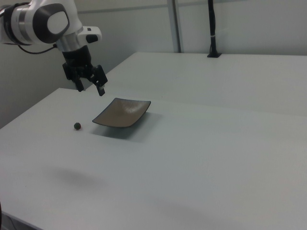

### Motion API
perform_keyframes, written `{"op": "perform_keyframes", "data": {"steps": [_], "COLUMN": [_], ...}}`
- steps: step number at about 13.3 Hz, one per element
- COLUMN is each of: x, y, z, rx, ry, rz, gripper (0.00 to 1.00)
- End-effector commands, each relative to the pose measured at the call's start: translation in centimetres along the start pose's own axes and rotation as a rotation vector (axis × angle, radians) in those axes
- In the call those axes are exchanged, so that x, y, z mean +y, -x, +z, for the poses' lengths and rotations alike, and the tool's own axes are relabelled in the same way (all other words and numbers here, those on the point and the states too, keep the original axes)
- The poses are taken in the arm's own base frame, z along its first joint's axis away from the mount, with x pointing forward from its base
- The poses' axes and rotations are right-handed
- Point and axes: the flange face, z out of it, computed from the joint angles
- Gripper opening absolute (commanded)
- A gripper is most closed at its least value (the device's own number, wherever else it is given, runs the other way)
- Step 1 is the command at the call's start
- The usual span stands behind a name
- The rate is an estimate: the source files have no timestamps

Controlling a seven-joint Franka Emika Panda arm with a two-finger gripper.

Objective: Strawberries on a ceramic plate

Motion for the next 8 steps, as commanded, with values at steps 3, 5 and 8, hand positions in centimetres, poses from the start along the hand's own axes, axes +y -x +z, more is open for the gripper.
{"op": "perform_keyframes", "data": {"steps": [3,5,8], "x": [-0.29,-0.38,-0.74], "y": [-0.32,-0.32,-0.38], "z": [1.25,1.41,1.79], "rx": [-0.001,-0.004,-0.012], "ry": [-0.019,-0.019,-0.018], "rz": [-0.020,-0.022,-0.026], "gripper": [1.00,1.00,1.00]}}
